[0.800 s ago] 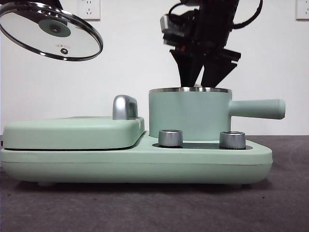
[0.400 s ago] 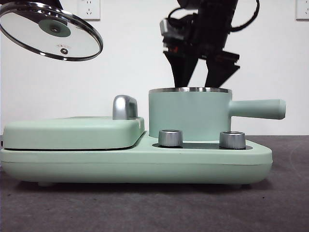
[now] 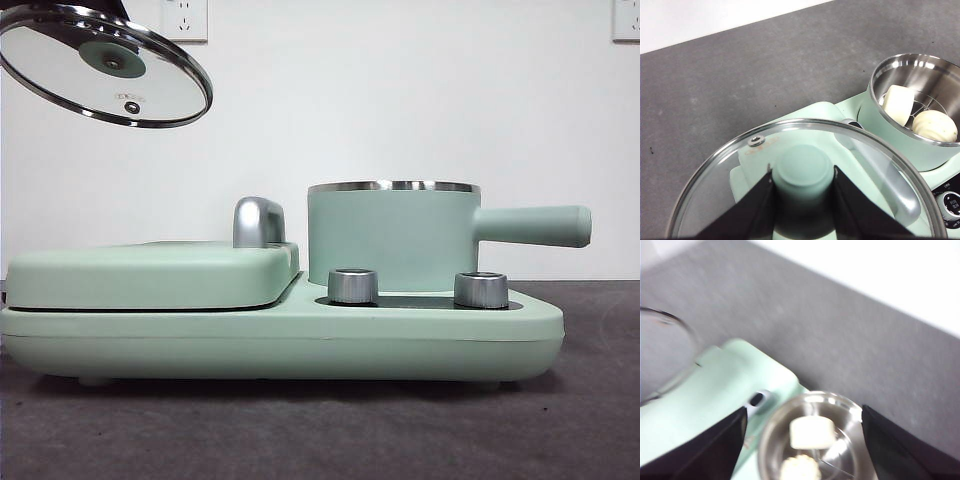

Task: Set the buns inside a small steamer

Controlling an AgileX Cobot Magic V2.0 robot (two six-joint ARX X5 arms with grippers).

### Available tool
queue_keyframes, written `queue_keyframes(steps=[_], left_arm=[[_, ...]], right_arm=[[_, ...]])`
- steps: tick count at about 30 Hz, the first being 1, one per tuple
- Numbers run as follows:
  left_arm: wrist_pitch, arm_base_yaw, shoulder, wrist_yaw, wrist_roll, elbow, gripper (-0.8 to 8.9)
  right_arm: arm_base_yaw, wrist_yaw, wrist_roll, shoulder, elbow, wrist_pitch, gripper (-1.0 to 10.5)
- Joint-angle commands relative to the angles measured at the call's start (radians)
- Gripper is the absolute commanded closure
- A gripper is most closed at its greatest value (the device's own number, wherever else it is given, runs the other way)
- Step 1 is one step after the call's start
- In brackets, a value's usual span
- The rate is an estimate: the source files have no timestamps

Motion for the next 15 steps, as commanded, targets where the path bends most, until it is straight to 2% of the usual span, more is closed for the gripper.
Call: queue_keyframes(steps=[1,9,15], left_arm=[[0.026,-0.003,-0.002,0.001,0.000,0.014,7.98],[0.026,-0.003,-0.002,0.001,0.000,0.014,7.98],[0.026,-0.005,-0.002,0.005,0.000,0.014,7.98]], right_arm=[[0.024,0.002,-0.003,-0.076,-0.097,0.080,5.9],[0.090,0.003,-0.004,-0.335,-0.433,0.251,5.9],[0.140,0.032,-0.001,-0.507,-0.637,0.253,5.9]])
